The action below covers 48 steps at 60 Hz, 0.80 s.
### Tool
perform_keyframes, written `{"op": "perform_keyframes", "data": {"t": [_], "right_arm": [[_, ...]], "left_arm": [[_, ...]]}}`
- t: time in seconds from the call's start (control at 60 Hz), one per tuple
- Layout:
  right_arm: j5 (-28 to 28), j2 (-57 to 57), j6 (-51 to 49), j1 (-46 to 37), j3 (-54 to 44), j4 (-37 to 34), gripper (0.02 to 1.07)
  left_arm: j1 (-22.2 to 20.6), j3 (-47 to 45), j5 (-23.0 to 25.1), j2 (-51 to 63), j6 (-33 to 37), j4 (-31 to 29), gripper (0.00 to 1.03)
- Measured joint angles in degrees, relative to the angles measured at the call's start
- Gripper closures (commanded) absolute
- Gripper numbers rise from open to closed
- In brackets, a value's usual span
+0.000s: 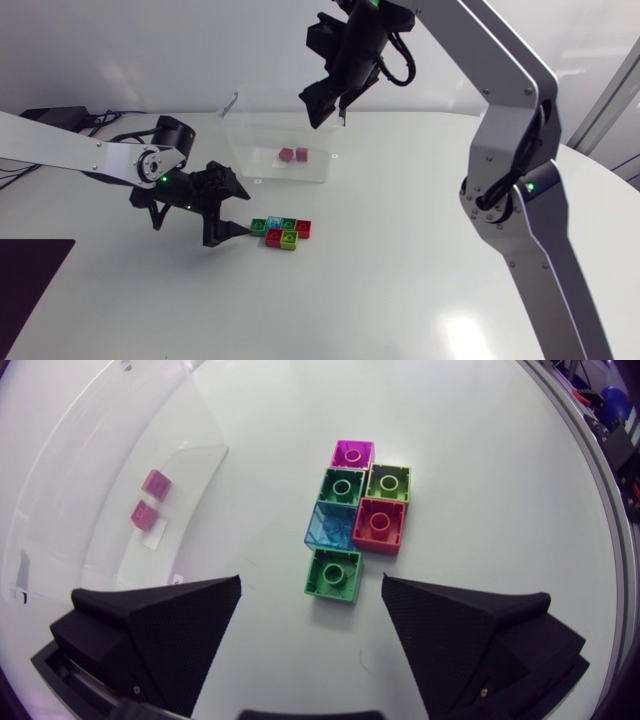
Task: Place the duplo bricks in the container
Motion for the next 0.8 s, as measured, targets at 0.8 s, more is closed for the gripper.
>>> {"op": "perform_keyframes", "data": {"t": [0.8], "right_arm": [[-1.5, -15.3, 1.5, 5.8, -32.7, 0.2, 0.06]], "left_arm": [[-1.2, 2.5, 0.0, 7.1, 1.1, 0.6, 0.06]]}}
